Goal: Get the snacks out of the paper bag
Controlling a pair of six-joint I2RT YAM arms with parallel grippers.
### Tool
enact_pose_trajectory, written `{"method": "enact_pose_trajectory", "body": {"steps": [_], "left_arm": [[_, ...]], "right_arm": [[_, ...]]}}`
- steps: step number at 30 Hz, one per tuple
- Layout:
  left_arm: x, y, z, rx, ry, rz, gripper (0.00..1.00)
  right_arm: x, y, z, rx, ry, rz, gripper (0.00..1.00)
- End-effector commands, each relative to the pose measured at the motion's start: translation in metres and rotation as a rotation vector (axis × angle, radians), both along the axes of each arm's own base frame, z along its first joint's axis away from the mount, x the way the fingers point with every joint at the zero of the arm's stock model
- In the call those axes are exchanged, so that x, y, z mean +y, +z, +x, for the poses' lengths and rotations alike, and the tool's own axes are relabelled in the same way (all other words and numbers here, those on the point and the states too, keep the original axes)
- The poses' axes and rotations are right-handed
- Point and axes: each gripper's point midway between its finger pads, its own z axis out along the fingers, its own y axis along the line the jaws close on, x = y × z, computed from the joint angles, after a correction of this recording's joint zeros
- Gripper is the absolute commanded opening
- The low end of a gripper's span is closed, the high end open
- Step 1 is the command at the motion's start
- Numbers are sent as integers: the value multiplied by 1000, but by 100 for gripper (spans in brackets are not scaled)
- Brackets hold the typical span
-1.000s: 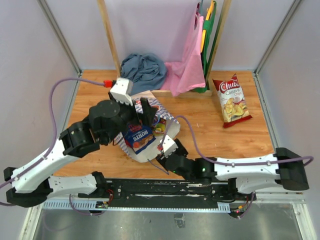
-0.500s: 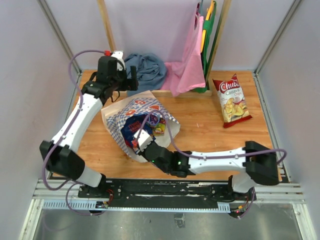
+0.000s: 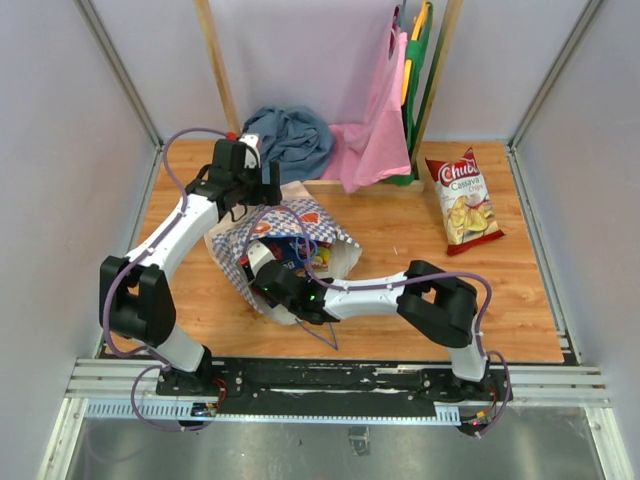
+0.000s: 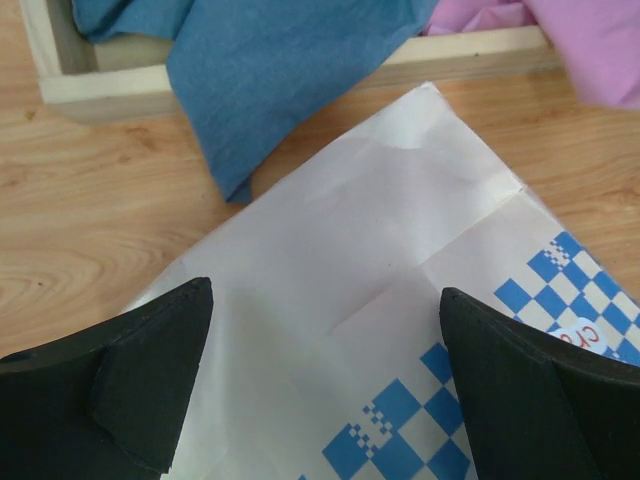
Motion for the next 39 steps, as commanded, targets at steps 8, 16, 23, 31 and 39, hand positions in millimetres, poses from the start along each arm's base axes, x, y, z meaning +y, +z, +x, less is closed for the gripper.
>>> {"method": "enact_pose_trajectory", "body": {"steps": [8,16,23,31,39], "left_arm": [[2,16,19,-49,4,24,100],[1,32,27,-40,-33,64,100],[5,32,24,-54,-18,75,100],[8,42,17,-97,2,54,100],[15,47,14,-91,35,29,100]], "right_arm": [[30,-27,48,111,-166,213,1],[46,-5,113,89,-207,336,1],[48,17,107,105,-94,331,1],[-3,83,17,21,-33,356,74],[-15,53,40,106,-203,304,77]]}}
